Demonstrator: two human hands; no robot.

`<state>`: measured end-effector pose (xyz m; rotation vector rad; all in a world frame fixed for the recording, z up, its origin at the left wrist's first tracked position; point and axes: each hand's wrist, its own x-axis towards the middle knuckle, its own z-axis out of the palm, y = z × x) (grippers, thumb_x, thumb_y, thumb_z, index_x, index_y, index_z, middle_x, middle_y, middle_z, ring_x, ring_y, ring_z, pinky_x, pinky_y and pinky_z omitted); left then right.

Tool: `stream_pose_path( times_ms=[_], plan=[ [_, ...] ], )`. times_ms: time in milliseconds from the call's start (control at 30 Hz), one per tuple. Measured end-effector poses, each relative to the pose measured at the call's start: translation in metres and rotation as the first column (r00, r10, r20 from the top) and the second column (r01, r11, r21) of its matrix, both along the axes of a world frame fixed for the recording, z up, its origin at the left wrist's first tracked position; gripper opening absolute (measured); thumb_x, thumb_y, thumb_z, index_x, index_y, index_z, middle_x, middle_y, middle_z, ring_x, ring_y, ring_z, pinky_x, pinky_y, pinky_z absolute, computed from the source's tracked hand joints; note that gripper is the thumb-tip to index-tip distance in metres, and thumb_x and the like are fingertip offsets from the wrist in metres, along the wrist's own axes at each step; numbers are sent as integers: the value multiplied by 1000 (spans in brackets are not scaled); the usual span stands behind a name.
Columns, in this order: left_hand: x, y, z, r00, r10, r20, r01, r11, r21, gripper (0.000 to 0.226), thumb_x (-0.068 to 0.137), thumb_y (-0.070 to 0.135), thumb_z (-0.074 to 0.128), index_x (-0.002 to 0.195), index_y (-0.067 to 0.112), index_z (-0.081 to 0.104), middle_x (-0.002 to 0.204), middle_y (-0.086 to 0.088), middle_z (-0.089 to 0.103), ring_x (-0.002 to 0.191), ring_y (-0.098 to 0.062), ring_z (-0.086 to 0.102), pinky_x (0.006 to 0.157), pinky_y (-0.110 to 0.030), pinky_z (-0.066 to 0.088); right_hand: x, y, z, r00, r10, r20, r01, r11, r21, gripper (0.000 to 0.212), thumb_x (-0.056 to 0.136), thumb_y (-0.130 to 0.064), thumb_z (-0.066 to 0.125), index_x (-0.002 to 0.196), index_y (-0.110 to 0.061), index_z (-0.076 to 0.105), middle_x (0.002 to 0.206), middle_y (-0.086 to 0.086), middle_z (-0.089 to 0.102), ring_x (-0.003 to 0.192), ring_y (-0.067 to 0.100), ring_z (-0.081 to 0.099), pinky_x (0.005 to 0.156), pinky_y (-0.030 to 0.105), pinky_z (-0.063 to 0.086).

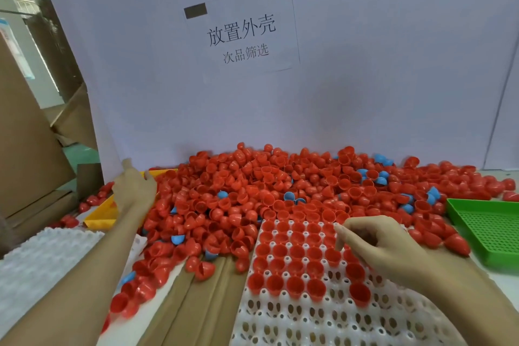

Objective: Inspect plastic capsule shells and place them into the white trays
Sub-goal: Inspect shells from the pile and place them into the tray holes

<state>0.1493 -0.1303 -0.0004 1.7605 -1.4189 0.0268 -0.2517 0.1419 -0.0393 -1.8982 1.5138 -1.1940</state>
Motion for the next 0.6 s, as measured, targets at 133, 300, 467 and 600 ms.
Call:
stream_pose_path(
  times_ms=[133, 300, 467, 600],
  plan=[
    [-44, 10, -10, 958, -253, 137, 265, 962, -70, 23, 100, 12, 61, 119, -1, 65, 114, -25, 66, 112, -43, 60, 97, -50, 47, 0, 1, 1, 1000, -6, 5, 6, 1000, 3, 41, 96, -56, 55, 74, -29, 75, 52, 7, 56, 44, 10, 45, 48, 24, 39],
    [-116, 26, -20, 691, -645, 327, 642, 755, 132, 24, 98, 24, 65, 120, 17, 69, 119, -1, 66, 113, -21, 61, 98, -38, 49, -3, 0, -3, 1000, -23, -20, 23, 999, 22, 39, 101, -47, 57, 74, -27, 76, 50, 0, 55, 44, 8, 45, 48, 23, 39],
    [-152, 17, -36, 631, -694, 346, 617, 720, 319, 32, 98, 15, 69, 129, 10, 64, 131, -4, 53, 125, -23, 52, 107, -35, 45, -8, -2, -5, 999, -33, -40, 34, 999, 26, 37, 103, -46, 57, 77, -28, 77, 51, 1, 56, 43, 7, 46, 48, 20, 39],
    [-158, 16, -42, 709, -668, 226, 604, 741, 294, 38, 89, 4, 77, 123, 12, 63, 121, -1, 42, 117, -22, 52, 96, -27, 47, -10, -3, -7, 998, -46, -49, 47, 999, 26, 37, 104, -44, 58, 77, -28, 77, 50, -2, 55, 43, 6, 46, 48, 20, 39]
  ],
)
